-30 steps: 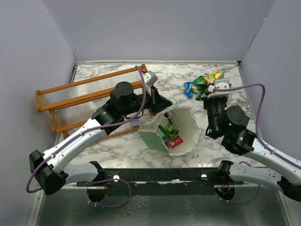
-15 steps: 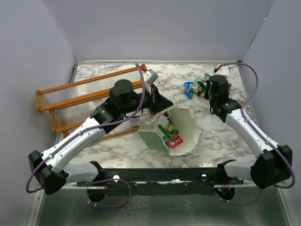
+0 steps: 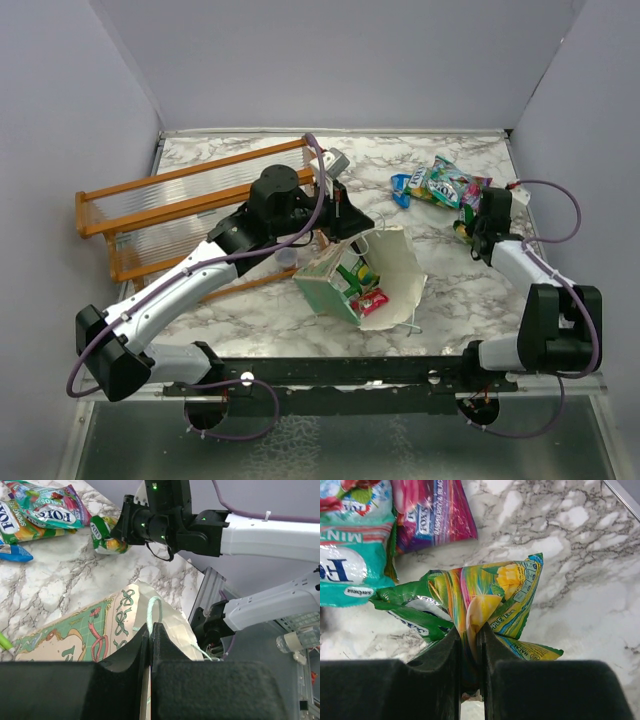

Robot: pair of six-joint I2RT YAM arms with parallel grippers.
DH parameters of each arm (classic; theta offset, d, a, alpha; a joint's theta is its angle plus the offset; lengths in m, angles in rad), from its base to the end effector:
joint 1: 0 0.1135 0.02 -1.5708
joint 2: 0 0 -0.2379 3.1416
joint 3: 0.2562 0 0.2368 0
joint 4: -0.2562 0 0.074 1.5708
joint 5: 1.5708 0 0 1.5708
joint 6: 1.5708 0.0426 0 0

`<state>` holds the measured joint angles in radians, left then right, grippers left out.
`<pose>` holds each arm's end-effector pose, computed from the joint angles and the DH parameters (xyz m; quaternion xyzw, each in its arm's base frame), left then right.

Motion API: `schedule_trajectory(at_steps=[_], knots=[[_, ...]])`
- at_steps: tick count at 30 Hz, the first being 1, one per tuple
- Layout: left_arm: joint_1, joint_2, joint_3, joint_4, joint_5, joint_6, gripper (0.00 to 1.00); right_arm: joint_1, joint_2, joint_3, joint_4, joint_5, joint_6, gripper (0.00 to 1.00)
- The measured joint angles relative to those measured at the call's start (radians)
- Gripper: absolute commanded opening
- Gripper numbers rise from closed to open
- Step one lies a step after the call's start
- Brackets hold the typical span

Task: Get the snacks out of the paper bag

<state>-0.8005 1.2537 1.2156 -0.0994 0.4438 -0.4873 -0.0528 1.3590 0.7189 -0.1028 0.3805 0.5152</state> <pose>0.1877 -0.2197 0.3754 0.2575 0.7040 -0.5174 0.4128 0.2720 -0.0302 0.1806 0.3249 0.8417 -0.0780 0.4241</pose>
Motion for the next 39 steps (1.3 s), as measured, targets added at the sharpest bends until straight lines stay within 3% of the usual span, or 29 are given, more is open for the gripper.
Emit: schedule_trajectory(at_steps=[7,10,15,21,27,31,35,39], knots=[[0.000,0.003,0.002,0.000,0.023,0.000,0.00,-0.013,0.071,0.008,0.117,-0.014,-0.027,0.64],[0.000,0.003,0.012,-0.007,0.046,0.002,0.00,-0.015,0.079,0.049,0.092,-0.072,-0.031,0.74],[0.001,-0.001,0.015,0.028,0.131,0.008,0.00,-0.017,-0.040,0.054,0.063,-0.267,-0.031,0.75],[0.001,-0.042,-0.032,0.124,0.187,0.008,0.00,-0.017,-0.274,0.049,0.018,-0.695,-0.075,0.75],[0.001,-0.057,-0.051,0.159,0.186,0.018,0.00,-0.004,-0.470,0.049,-0.069,-1.023,-0.132,0.73],[0.001,-0.057,-0.051,0.154,0.134,0.032,0.00,0.085,-0.586,0.066,-0.166,-1.116,-0.206,0.71],[0.001,-0.067,-0.051,0.133,0.064,0.039,0.00,0.182,-0.678,0.095,-0.242,-1.182,-0.282,0.61],[0.001,-0.098,-0.055,0.124,-0.008,0.051,0.00,0.214,-0.742,0.069,-0.215,-1.273,-0.283,0.57]])
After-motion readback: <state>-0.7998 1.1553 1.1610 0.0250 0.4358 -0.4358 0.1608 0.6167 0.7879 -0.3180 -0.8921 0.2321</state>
